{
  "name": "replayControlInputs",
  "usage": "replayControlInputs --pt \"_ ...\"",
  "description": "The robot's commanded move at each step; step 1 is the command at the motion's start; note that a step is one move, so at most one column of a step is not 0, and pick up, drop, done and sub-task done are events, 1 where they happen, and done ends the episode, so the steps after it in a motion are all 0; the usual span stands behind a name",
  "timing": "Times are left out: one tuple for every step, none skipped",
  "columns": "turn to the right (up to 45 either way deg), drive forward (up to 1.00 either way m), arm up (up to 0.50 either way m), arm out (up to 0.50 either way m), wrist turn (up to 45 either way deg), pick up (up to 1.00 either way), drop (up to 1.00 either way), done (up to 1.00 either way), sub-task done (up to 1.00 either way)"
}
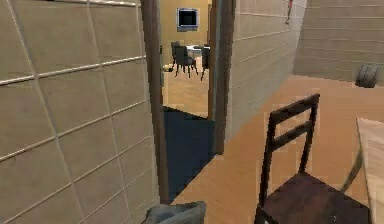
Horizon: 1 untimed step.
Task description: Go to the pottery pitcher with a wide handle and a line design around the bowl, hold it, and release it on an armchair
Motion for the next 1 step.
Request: replayControlInputs --pt "0.0 1.00 0.00 0.00 0.0 0.00 0.00 0.00 0.00"
